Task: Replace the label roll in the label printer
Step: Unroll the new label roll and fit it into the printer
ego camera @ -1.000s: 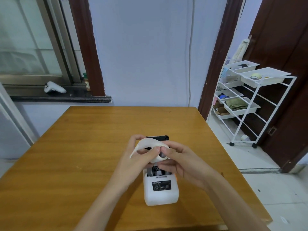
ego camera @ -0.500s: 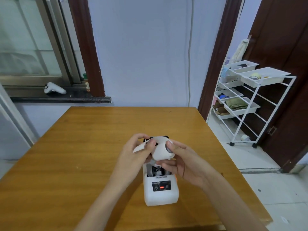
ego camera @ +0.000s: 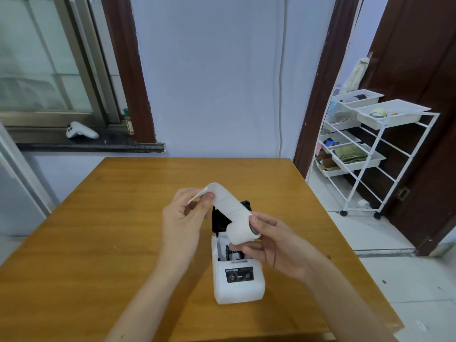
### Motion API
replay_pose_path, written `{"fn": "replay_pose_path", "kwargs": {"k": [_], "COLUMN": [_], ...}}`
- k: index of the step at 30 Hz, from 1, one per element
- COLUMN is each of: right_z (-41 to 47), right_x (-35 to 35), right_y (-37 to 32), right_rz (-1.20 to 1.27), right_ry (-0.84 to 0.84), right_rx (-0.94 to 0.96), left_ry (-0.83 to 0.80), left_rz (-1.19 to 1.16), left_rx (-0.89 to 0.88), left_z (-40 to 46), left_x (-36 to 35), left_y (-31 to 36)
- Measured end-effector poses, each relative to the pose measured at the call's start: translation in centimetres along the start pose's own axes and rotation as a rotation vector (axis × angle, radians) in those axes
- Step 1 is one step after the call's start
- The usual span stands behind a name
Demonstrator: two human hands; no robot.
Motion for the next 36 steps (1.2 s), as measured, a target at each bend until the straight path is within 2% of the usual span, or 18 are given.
{"fn": "replay_pose_path", "kwargs": {"k": [19, 24, 26, 32, 36], "right_z": [-0.1, -0.6, -0.5, -0.6, -0.5], "right_x": [1.3, 0.2, -0.1, -0.2, 0.5], "right_y": [0.7, 0.6, 0.4, -0.5, -0.1], "right_rz": [0.162, 0.088, -0.016, -0.247, -0.352], "right_ry": [0.089, 0.003, -0.004, 0.073, 0.131], "right_rx": [-0.042, -0.085, -0.072, -0.008, -0.047], "left_ry": [-0.037, -0.040, -0.046, -0.069, -0.068], "left_rz": [-0.015, -0.013, 0.006, 0.051, 0.035], "left_rx": [0.091, 0.098, 0.100, 0.119, 0.139], "left_z": [0.1, 0.1, 0.1, 0.2, 0.7], "left_x": [-0.7, -0.9, -1.1, -1.2, -1.0], "left_y": [-1.9, -1.8, -1.8, -2.1, -2.3]}}
Point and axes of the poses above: each hand's wrist, its own z-axis towards the middle knuckle, its own x-axis out of the back of the hand, y = z × x, the point moved 10 cm from there along z, towards the middle knuckle, and after that the axes turned 3 degrees about -z, right-handed, at the moved point
